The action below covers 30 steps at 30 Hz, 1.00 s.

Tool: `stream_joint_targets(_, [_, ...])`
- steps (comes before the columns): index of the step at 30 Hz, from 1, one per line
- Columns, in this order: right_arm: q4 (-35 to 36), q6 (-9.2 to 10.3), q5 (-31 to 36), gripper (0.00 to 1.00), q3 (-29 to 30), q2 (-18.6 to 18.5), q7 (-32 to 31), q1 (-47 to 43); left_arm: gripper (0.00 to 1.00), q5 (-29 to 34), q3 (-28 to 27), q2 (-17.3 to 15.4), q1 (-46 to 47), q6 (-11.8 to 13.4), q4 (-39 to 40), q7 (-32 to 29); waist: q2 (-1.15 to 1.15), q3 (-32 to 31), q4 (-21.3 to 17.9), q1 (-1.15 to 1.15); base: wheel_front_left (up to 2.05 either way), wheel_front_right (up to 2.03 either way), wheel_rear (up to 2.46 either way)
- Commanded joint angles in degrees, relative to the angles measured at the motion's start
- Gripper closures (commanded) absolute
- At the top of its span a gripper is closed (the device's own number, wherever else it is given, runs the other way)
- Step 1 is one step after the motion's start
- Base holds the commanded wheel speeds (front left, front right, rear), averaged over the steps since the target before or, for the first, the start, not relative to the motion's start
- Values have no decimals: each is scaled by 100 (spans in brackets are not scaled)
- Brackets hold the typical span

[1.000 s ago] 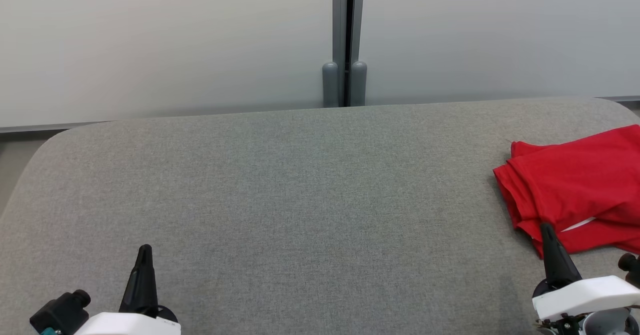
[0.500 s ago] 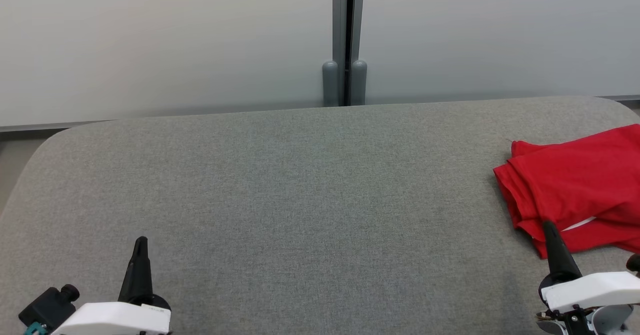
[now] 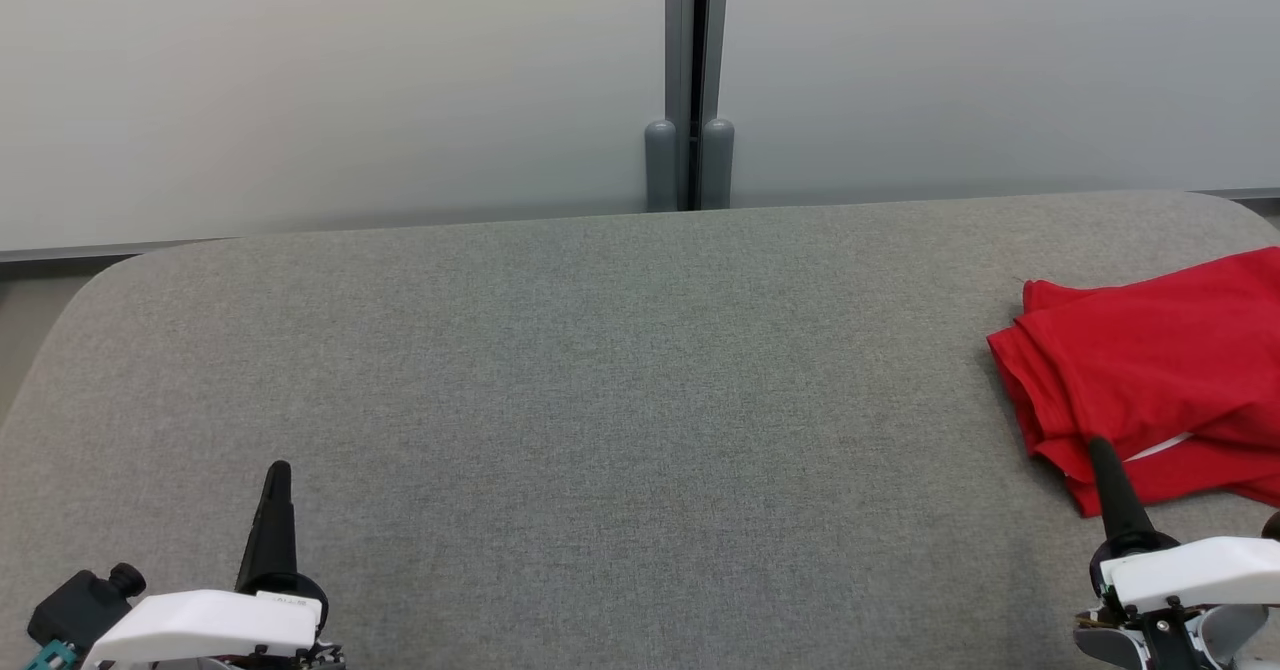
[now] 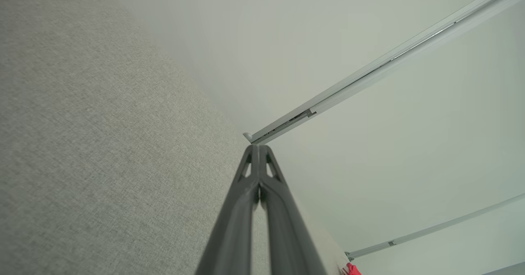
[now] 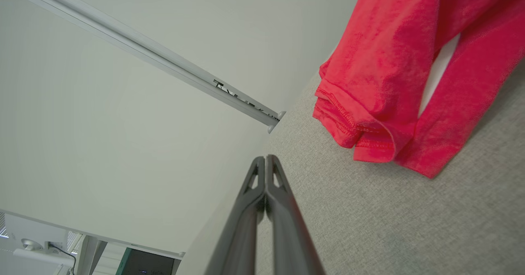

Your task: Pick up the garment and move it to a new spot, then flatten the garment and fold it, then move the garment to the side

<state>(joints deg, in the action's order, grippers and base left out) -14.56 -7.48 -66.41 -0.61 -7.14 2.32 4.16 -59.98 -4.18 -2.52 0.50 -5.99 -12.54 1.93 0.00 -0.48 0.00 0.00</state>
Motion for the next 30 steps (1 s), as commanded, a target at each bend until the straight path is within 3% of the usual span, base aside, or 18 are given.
stream_joint_targets(1, [68, -2, -137, 100, 58, -14, -60, 128, 100, -149, -37, -39, 165, -35, 38, -35, 0, 1, 0, 0, 0, 0, 0])
stream_joint_targets(30, [68, -2, -1414, 100, 389, 200, -482, 177, 100, -1740, -150, -46, 413, -108, -57, -459, 0, 30, 0, 0, 0, 0, 0])
